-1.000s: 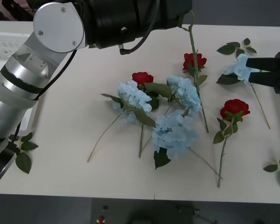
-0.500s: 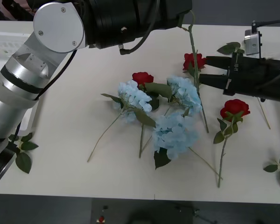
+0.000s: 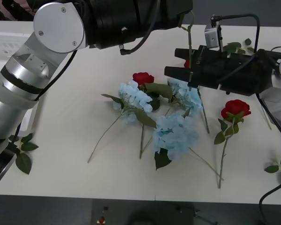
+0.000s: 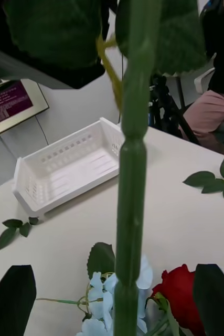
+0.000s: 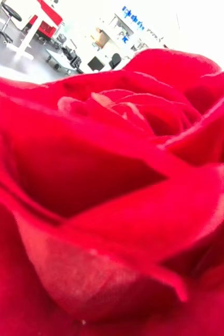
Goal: Put the red flowers into the right box and the blue flowers into the left box
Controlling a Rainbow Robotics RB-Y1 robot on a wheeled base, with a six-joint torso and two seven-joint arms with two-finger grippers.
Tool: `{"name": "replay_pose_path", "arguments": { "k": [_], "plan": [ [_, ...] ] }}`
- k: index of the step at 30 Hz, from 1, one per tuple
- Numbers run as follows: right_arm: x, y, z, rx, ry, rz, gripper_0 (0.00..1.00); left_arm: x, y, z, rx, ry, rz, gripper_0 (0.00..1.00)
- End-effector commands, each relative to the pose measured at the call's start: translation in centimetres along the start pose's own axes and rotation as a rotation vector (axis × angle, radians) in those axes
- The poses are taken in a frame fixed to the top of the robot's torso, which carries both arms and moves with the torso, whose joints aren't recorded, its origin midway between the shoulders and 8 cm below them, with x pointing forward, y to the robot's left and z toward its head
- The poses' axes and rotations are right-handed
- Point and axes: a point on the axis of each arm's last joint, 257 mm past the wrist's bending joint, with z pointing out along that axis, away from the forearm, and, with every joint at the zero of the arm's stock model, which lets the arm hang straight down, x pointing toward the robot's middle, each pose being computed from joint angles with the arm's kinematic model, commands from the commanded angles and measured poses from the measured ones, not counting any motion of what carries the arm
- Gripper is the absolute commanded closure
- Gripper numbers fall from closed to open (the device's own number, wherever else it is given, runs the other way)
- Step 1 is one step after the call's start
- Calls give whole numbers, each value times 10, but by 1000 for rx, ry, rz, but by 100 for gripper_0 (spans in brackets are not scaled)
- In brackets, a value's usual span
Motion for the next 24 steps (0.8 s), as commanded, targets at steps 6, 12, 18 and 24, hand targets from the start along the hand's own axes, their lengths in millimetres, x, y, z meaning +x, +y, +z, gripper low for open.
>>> {"name": "replay_pose_path", "arguments": {
  "k": [6, 12, 18, 24],
  "plan": [
    [-30, 3, 42, -11, -41, -57, 18, -18, -7, -3, 13, -35, -9, 100],
    [-31, 1, 57, -21, -34, -54, 47, -18, -7, -3, 13, -35, -9, 100],
    [-24, -5, 57, -13, -24, -38, 100, -18, -7, -3, 13, -35, -9, 100],
    [-23, -6, 56, -10, -19, -35, 100, -18, -7, -3, 13, -35, -9, 100]
  ]
}}
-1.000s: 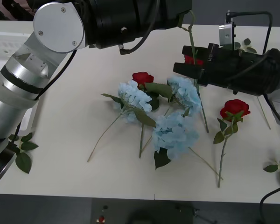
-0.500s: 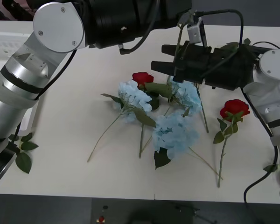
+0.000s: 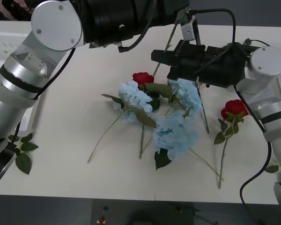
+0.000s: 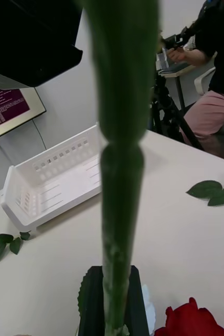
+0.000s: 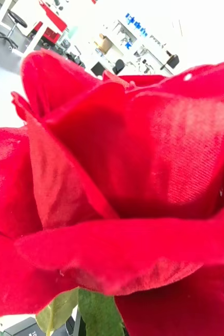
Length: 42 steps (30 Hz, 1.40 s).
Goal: Put the red flowers into the right box and the blue flowers into the left box
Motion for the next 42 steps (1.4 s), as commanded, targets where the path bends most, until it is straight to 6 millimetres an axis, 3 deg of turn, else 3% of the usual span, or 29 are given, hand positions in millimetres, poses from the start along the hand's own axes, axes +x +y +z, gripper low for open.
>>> {"name": "replay_pose_path", "arguments": {
  "k": [1, 7, 8, 9, 10, 25, 31, 33, 37, 39, 42],
  "plan": [
    [-20, 1, 4, -11, -9, -57, 100, -10, -13, 0, 24, -15, -3, 100],
    [-20, -2, 0, -6, -3, -60, 100, -10, -13, 0, 24, -15, -3, 100],
    [-20, -2, 0, -5, -4, -59, 100, -10, -13, 0, 24, -15, -3, 80],
    [-22, -2, 0, -5, -7, -59, 100, -10, -13, 0, 24, -15, -3, 29],
    [-22, -2, 0, -6, -8, -60, 100, -10, -13, 0, 24, -15, -3, 0],
    [-19, -9, -10, 4, 16, -58, 100, -10, -13, 0, 24, -15, -3, 0],
    [-3, -21, -29, 14, 75, 31, 100, -10, -13, 0, 24, -15, -3, 0],
    [6, -33, -48, 27, 113, 81, 100, 3, 13, -8, -20, -13, -49, 0],
    [19, -60, -94, 77, 184, 152, 100, -2, 34, -36, -54, 24, -74, 0],
    [25, -75, -129, 116, 241, 213, 100, 9, 47, -64, -77, 120, -93, 0],
    [39, -105, -200, 222, 369, 290, 100, 40, 58, -114, -114, 291, -113, 0]
  ]
}}
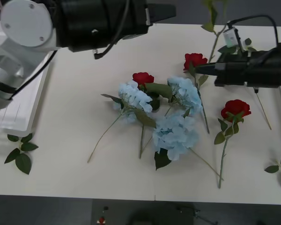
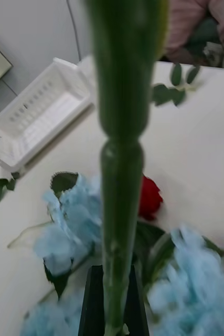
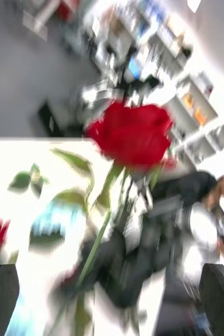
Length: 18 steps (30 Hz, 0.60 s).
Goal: Put the red flowers into the right box and the blue flowers into the left box
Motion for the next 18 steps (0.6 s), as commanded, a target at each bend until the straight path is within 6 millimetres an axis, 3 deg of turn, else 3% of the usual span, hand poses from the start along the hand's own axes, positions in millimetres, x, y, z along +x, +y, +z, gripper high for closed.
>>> {"name": "replay_pose_path", "arguments": {
  "k": [1, 2, 3, 5, 6, 7, 8, 10, 14, 18],
  "plan": [
    [0, -53, -92, 160, 125, 109, 100, 29, 29, -70, -101, 180, 16, 0],
    [6, -65, -118, 207, 164, 148, 100, 46, 37, -86, -120, 223, -7, 0],
    [10, -71, -132, 231, 182, 172, 100, 55, 41, -93, -129, 245, -11, 0],
    [24, -90, -186, 328, 245, 277, 100, 93, 57, -116, -169, 327, -43, 0],
    [29, -95, -200, 354, 267, 296, 100, 102, 60, -120, -178, 346, -47, 0],
    [40, -105, -231, 421, 311, 338, 100, 124, 70, -127, -199, 397, -50, 0],
    [44, -109, -244, 452, 330, 347, 100, 134, 74, -130, -211, 418, -46, 0],
    [60, -127, -291, 572, 396, 370, 100, 167, 95, -139, -261, 506, 17, 0],
    [80, -159, -351, 778, 485, 354, 100, 201, 125, -135, -332, 567, 81, 0],
    [95, -185, -384, 944, 527, 357, 100, 214, 143, -116, -364, 604, 149, 0]
  ]
}}
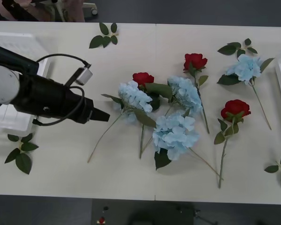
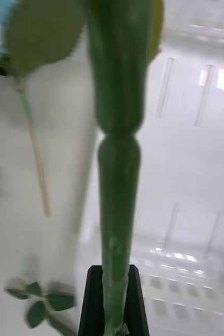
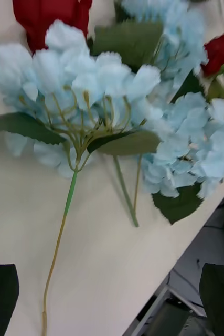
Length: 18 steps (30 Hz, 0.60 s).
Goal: Put the red flowers into the right box and the blue flowers into the left box
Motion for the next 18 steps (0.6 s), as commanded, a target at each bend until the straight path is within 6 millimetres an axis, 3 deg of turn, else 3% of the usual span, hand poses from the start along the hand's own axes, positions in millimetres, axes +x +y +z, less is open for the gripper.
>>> {"name": "replay_pose_path", "arguments": {
  "k": [1, 9, 17, 18],
  "plan": [
    [-18, -26, -6, 116, -34, 60, 100, -22, -5, 23, -35, -3, 160, 0],
    [1, -69, 26, 337, -15, 132, 100, -34, 14, 69, -162, 63, 313, 0],
    [28, -84, 57, 452, 17, 155, 100, -33, 21, 99, -190, 101, 336, 0],
    [32, -85, 62, 462, 19, 168, 100, -33, 23, 102, -197, 106, 344, 23]
  ]
}}
